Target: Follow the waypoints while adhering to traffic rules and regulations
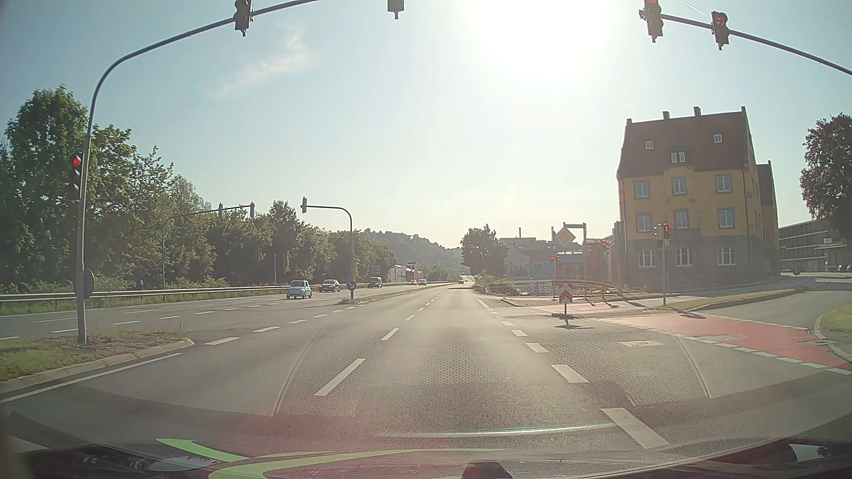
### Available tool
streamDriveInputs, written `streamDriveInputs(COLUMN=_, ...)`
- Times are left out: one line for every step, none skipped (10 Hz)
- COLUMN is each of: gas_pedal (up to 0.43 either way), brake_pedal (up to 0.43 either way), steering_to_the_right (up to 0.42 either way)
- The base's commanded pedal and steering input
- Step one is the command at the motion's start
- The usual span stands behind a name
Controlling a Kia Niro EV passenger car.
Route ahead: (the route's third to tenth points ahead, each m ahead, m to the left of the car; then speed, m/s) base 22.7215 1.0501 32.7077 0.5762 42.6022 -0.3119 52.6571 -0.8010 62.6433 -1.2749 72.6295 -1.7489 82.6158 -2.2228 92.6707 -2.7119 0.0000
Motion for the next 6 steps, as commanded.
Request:
streamDriveInputs(gas_pedal=0.000, brake_pedal=0.268, steering_to_the_right=0.005)
streamDriveInputs(gas_pedal=0.000, brake_pedal=0.268, steering_to_the_right=0.006)
streamDriveInputs(gas_pedal=0.000, brake_pedal=0.268, steering_to_the_right=0.005)
streamDriveInputs(gas_pedal=0.000, brake_pedal=0.268, steering_to_the_right=0.005)
streamDriveInputs(gas_pedal=0.000, brake_pedal=0.268, steering_to_the_right=0.005)
streamDriveInputs(gas_pedal=0.000, brake_pedal=0.268, steering_to_the_right=0.006)
